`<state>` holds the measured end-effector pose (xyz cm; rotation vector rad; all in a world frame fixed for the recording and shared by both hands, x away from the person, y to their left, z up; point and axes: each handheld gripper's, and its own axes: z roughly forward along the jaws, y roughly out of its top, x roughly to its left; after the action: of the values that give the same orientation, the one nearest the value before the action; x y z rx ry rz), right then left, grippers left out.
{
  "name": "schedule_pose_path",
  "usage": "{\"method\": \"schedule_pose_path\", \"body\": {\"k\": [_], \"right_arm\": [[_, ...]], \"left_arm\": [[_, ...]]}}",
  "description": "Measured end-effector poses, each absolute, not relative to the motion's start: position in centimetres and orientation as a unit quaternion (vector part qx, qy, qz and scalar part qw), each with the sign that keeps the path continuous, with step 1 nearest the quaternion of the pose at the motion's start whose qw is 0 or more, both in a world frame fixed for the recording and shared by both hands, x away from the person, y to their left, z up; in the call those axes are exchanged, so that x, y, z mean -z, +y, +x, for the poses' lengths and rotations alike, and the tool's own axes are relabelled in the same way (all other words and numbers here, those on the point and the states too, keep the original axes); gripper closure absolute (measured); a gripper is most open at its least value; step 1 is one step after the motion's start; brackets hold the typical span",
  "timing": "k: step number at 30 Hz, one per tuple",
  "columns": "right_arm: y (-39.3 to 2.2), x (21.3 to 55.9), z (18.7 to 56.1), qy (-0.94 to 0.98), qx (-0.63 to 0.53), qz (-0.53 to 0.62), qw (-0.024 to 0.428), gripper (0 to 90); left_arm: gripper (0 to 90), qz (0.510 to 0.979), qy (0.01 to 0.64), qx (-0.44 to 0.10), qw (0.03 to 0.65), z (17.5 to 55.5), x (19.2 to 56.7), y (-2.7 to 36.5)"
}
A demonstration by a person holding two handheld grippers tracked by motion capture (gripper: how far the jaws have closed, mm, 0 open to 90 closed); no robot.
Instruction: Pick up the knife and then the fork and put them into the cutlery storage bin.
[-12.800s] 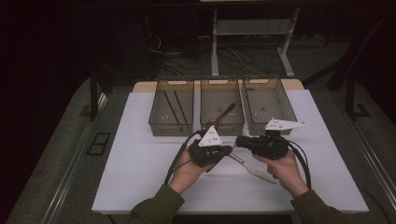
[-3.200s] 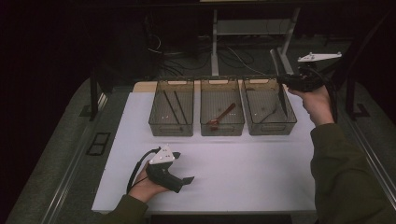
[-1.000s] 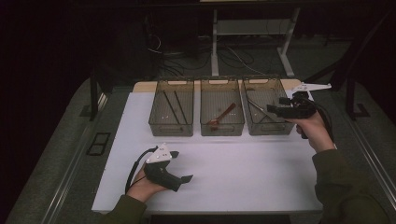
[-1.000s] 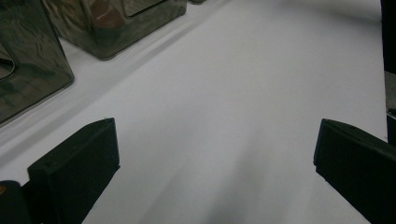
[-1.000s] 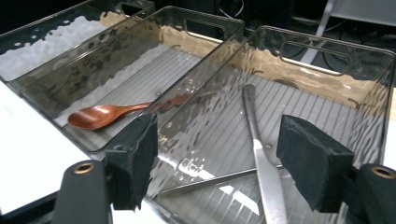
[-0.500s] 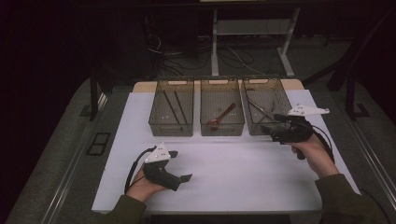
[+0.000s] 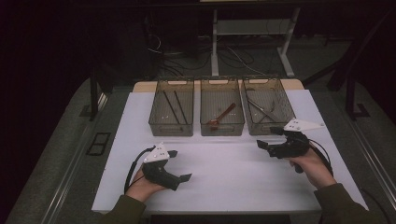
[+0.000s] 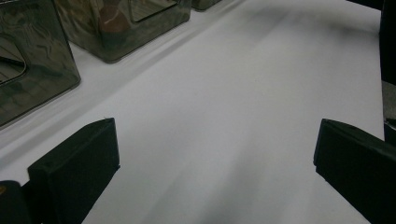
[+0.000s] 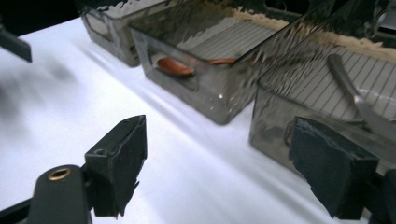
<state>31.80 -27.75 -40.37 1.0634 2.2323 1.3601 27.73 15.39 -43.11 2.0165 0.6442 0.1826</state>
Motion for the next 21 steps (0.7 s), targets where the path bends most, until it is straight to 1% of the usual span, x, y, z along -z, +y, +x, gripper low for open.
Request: {"method": "schedule_pose_path", "body": {"k": [11, 21], "right_arm": [[-28.3, 41.9, 29.6, 0.786, -0.477, 0.363, 0.149, 18.8], [-29.9, 43.2, 27.6, 0.778, -0.485, 0.372, 0.145, 18.8]], "left_arm": [[0.0, 0.829, 0.264, -0.074, 0.487, 27.7, 43.0, 15.5], [0.0, 0.83, 0.264, -0.074, 0.486, 27.7, 43.0, 15.4]]}}
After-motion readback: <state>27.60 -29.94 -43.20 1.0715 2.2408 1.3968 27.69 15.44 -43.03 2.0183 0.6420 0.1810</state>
